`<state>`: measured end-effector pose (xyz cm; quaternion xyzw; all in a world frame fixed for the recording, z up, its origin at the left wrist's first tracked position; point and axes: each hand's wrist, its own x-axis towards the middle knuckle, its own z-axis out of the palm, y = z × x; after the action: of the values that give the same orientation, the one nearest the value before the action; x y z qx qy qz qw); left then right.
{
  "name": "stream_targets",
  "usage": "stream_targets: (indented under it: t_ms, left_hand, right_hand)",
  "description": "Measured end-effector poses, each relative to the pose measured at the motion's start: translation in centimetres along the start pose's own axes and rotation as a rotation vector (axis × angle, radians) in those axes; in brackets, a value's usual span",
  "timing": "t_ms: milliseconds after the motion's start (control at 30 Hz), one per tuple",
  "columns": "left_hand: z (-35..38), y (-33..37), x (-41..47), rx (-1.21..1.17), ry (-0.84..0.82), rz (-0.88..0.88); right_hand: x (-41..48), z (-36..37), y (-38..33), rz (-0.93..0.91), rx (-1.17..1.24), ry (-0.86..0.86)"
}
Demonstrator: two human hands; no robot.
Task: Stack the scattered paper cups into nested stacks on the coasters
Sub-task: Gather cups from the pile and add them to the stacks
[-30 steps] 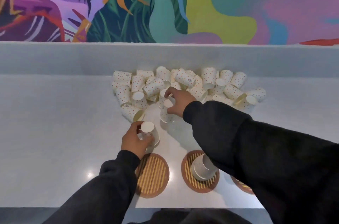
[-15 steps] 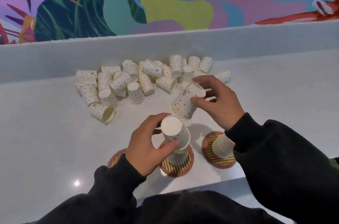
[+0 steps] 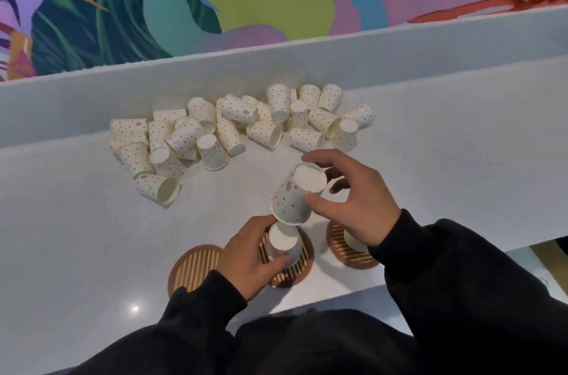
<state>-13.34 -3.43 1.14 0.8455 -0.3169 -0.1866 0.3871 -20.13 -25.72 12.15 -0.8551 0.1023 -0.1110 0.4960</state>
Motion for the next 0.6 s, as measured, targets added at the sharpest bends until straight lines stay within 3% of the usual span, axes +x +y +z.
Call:
stream_targets:
  t_ms: [300,600]
  left_hand:
    - [1.0,-1.4,-0.1,-0.001,0.017,-0.05]
    - [1.5,-2.4,-0.4,-0.038,0.019,-0.083]
  right_hand:
    - [-1.0,2.0,1.4,-0.089,-0.134,-0.166]
    - [-1.6,4.6,4.2,-0.059,-0.274,-0.289]
